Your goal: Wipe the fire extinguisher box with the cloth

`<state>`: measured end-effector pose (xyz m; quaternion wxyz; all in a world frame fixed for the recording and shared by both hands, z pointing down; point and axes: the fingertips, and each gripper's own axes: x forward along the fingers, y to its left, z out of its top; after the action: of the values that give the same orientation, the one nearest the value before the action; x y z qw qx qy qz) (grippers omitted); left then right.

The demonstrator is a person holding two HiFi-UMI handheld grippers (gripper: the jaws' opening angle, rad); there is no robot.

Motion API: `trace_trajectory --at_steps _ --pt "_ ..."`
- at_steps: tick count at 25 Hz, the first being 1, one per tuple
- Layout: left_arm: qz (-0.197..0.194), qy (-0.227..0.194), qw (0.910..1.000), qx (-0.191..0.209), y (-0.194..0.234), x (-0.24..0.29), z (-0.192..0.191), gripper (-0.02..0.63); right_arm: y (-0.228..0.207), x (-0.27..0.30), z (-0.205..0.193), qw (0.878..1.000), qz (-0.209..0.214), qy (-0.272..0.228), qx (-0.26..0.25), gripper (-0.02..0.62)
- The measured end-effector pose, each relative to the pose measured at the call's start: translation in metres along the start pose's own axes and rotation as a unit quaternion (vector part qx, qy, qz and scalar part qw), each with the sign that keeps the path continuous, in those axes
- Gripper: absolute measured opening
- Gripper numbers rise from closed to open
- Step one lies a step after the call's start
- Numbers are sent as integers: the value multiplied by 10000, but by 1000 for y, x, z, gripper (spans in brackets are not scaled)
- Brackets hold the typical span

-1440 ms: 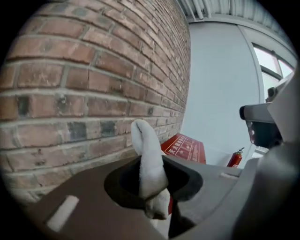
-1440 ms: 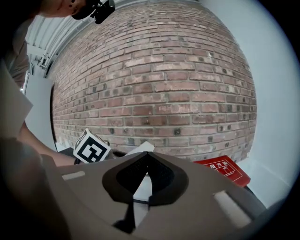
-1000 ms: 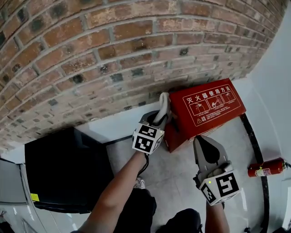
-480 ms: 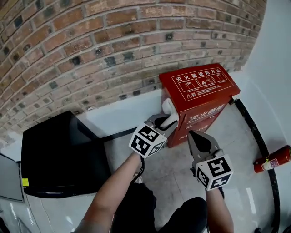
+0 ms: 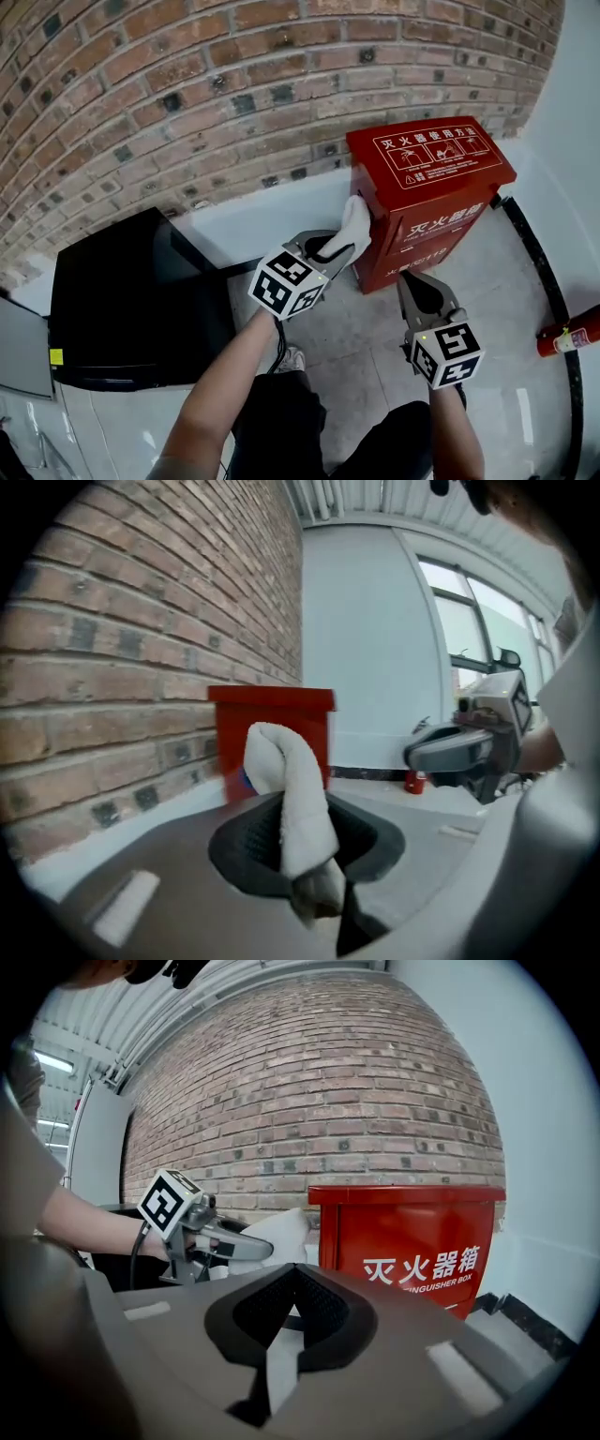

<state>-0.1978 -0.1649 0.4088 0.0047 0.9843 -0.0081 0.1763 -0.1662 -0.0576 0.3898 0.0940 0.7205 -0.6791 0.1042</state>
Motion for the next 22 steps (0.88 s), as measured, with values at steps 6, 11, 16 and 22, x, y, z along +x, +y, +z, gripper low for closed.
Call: trace_trajectory --at_steps 6,11,16,22 --pt "1231 -24 9907 -573 96 29 -21 89 -4 28 -15 10000 -21 64 19 25" --pt "1395 44 9883 -621 135 83 -48 89 -23 58 -37 9995 -58 254 196 25" --pt "1108 28 9935 -247 123 113 -66 89 -27 63 -53 9993 -67 297 235 25" --pt "477 -170 9987 -58 75 105 -69 89 -19 49 -69 9991 23 330 268 25"
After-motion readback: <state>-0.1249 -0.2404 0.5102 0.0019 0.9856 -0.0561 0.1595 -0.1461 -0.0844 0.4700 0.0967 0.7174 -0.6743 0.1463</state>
